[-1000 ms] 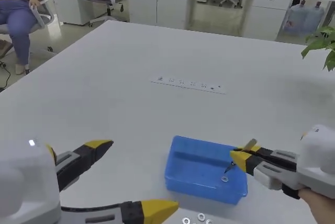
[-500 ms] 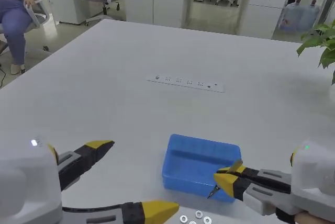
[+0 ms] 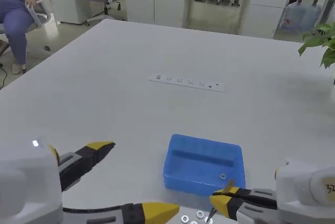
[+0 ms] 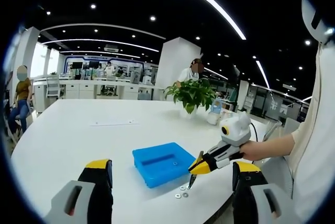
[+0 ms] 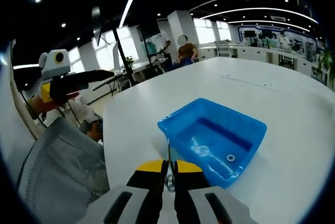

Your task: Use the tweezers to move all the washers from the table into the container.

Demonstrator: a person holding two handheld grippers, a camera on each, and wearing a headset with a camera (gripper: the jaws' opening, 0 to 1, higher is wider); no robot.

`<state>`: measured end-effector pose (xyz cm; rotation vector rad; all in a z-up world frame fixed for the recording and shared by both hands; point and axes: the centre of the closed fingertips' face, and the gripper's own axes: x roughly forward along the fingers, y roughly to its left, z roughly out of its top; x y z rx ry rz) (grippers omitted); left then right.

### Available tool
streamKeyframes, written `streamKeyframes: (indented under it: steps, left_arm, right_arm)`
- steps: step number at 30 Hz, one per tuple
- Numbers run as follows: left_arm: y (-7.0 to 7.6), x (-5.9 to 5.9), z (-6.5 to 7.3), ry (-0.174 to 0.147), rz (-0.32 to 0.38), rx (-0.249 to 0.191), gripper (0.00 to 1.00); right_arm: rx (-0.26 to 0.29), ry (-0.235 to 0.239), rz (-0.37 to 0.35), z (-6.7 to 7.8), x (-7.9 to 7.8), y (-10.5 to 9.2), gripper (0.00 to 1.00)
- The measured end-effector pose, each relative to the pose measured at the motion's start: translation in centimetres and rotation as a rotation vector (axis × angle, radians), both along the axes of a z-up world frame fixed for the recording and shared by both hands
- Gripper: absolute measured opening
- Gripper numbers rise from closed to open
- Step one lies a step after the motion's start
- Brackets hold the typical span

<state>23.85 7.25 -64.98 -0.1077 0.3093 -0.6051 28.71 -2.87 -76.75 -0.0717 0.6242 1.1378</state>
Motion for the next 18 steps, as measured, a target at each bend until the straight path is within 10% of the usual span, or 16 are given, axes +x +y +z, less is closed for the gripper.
streamKeyframes:
  steps: [18]
  left_arm:
    - [-0.06, -0.19, -0.18, 0.003, -0.006, 0.007, 0.97]
  right_arm:
    - [-0.024, -0.028, 0.031, 0.06, -0.92, 0.19, 0.03]
